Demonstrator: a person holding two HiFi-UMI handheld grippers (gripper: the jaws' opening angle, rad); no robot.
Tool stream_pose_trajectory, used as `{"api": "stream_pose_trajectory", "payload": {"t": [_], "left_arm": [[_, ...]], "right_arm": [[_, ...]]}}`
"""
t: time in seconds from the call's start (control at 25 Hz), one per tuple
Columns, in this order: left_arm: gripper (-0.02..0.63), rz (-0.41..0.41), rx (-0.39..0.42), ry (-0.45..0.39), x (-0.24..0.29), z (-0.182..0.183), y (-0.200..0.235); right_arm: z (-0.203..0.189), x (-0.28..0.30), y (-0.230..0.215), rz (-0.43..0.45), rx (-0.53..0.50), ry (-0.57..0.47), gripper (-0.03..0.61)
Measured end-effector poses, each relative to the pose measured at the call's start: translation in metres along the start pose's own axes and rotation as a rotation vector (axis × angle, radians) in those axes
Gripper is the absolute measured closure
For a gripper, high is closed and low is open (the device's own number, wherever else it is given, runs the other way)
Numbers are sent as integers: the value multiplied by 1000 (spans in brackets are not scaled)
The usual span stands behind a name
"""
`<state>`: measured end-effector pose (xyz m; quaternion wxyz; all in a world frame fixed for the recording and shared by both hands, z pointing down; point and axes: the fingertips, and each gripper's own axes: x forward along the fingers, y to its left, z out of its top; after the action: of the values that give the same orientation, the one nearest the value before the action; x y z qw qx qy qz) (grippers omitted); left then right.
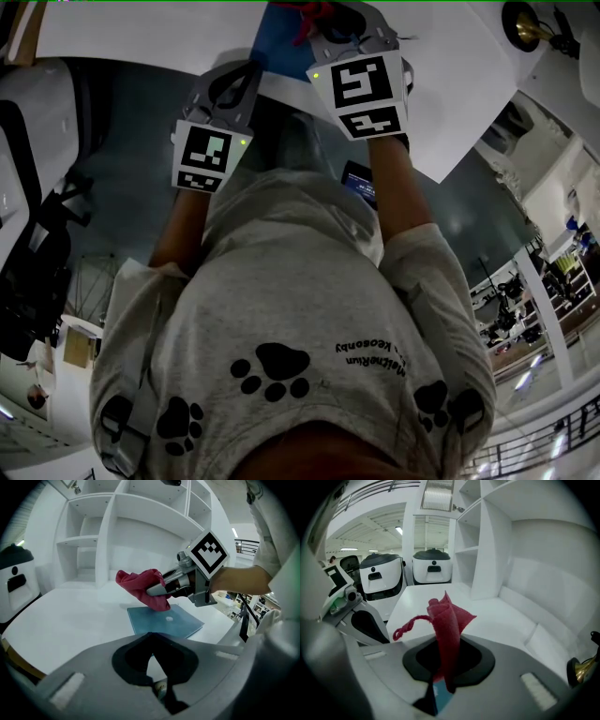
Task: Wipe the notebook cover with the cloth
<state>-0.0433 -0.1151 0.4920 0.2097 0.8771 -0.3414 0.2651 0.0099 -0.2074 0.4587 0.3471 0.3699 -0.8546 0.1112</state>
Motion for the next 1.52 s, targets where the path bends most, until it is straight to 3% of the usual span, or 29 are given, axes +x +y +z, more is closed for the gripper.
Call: {"api": "stream_pose_trajectory", "payload": {"t": [0.76,1.08,1.52], "left_arm": [[614,-30,-63,152,10,-22,-1],[614,-32,-92,164,9,-24,0],[614,-20,-96,164,4,-25,5]], "right_arm": [[-35,38,16,130,-106,407,532],[-37,37,16,187,-97,464,534],[-63,9,-4,161,-63,498,532]]}}
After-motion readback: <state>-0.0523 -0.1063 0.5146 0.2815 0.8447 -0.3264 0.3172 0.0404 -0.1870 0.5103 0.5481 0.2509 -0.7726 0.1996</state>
